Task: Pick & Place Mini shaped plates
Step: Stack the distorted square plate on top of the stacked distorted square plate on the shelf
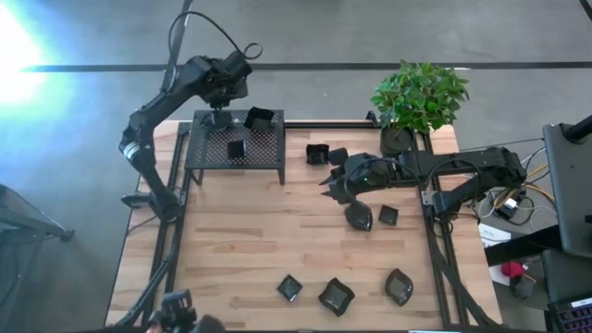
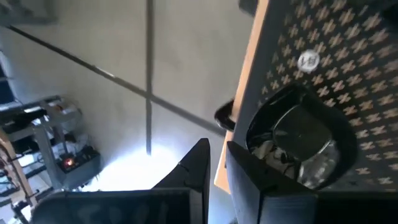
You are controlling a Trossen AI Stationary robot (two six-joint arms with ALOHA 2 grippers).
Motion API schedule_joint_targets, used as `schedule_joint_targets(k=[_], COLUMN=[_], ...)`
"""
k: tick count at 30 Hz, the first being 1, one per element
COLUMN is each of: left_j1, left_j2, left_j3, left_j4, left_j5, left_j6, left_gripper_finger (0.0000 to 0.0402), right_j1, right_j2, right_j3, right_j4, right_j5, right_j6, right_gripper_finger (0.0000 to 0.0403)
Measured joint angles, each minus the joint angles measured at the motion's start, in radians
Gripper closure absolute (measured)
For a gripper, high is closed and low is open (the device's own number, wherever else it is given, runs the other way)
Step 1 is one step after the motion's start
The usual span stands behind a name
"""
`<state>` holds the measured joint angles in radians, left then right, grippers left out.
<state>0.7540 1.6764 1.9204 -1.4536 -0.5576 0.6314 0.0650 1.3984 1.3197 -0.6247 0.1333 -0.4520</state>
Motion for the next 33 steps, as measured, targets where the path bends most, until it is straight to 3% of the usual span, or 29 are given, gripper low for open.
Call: schedule_joint_targets(k=[7, 12, 16, 20, 24, 33], left_j1=[-0.152, -0.340, -0.530, -0.709, -0.858, -1.080], left_j2=[-0.127, -0.206, -0.247, -0.278, -0.294, -0.302], left_j3=[0.008, -0.001, -0.041, -0.115, -0.209, -0.439], left_j4=[0.008, 0.003, 0.004, 0.003, 0.006, 0.143], left_j5=[0.016, 0.009, -0.078, -0.175, -0.191, -0.221], left_j6=[-0.119, -0.245, -0.328, -0.446, -0.568, -0.755], left_gripper_finger=[0.0372, 0.0397, 0.0400, 0.0400, 0.0400, 0.0400], right_j1=[0.000, 0.000, 0.000, 0.000, 0.000, -0.024], right_j2=[-0.032, -0.053, -0.055, -0.057, -0.057, -0.057], right_j3=[0.000, 0.000, 0.000, -0.014, -0.034, -0.146], right_j4=[-0.009, -0.020, -0.047, -0.080, -0.079, -0.018], right_j5=[0.000, 0.005, 0.028, 0.057, 0.060, 0.074], right_j6=[0.003, 0.041, 0.076, 0.112, 0.117, 0.161], right_gripper_finger=[0.0291, 0.0291, 0.0291, 0.0291, 0.0291, 0.0291])
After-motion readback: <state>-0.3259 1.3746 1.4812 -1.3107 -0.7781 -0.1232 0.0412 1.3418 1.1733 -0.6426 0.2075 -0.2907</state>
